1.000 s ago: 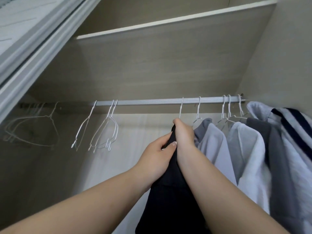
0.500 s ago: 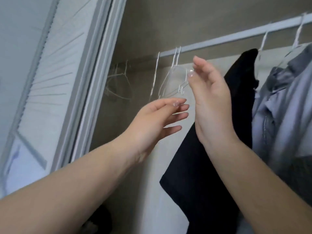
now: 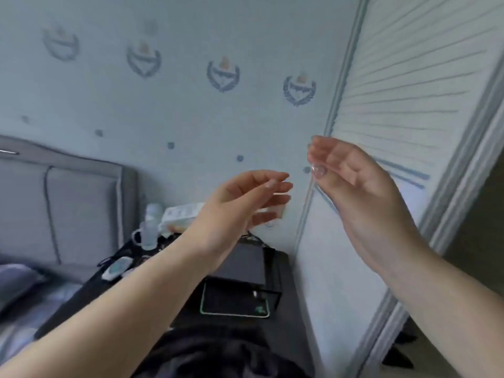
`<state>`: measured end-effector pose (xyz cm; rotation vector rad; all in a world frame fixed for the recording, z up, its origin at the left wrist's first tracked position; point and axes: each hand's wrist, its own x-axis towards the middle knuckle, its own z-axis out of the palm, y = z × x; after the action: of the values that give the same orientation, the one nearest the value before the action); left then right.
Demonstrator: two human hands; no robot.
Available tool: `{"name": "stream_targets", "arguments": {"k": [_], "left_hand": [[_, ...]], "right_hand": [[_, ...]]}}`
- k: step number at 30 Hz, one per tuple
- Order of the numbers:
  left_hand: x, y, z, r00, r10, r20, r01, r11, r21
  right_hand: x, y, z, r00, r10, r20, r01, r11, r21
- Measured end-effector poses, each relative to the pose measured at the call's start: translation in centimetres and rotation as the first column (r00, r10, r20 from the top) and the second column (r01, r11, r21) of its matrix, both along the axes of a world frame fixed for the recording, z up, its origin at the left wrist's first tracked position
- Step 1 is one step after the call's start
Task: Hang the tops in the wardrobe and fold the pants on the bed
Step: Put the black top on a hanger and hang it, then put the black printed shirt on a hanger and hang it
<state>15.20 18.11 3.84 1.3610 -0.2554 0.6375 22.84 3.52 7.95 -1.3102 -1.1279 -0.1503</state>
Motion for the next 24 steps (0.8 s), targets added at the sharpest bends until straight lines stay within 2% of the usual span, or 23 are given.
{"name": "stream_targets", "arguments": {"k": [3,6,11,14,17,21,24], "left_hand": [[-11.3,9.2,-3.3,0.955,0.281,-0.091,-0.280,0.960,0.031],[-22.0,15.8,-5.0,0.862,0.486,-0.143,-0.480,0.874,0.080],[-39.1,21.8,-7.3,0.643,0.731,-0.228,-0.735,0.673,0.086],[-49.7,23.5,-8.8,0.476,0.832,-0.286,-0.845,0.523,0.112],[-57.9,24.1,-10.4,0.332,0.884,-0.329,-0.924,0.374,0.074],[-67.4,23.3,-13.5,0.136,0.908,-0.396,-0.985,0.165,0.041],[-72.5,22.5,-15.7,0.038,0.891,-0.452,-0.999,0.048,0.011]], "right_hand": [[-7.4,9.6,-3.5,0.978,0.196,-0.064,-0.201,0.977,-0.073],[-15.1,17.9,-5.9,0.921,0.376,-0.100,-0.387,0.914,-0.120],[-29.4,30.0,-8.6,0.740,0.650,-0.174,-0.673,0.712,-0.201],[-39.4,35.8,-10.0,0.584,0.784,-0.210,-0.809,0.542,-0.228],[-47.5,39.4,-11.8,0.458,0.857,-0.237,-0.881,0.403,-0.248],[-56.3,42.7,-15.1,0.316,0.893,-0.321,-0.933,0.231,-0.274],[-60.7,44.4,-17.5,0.232,0.898,-0.374,-0.948,0.122,-0.295]]}}
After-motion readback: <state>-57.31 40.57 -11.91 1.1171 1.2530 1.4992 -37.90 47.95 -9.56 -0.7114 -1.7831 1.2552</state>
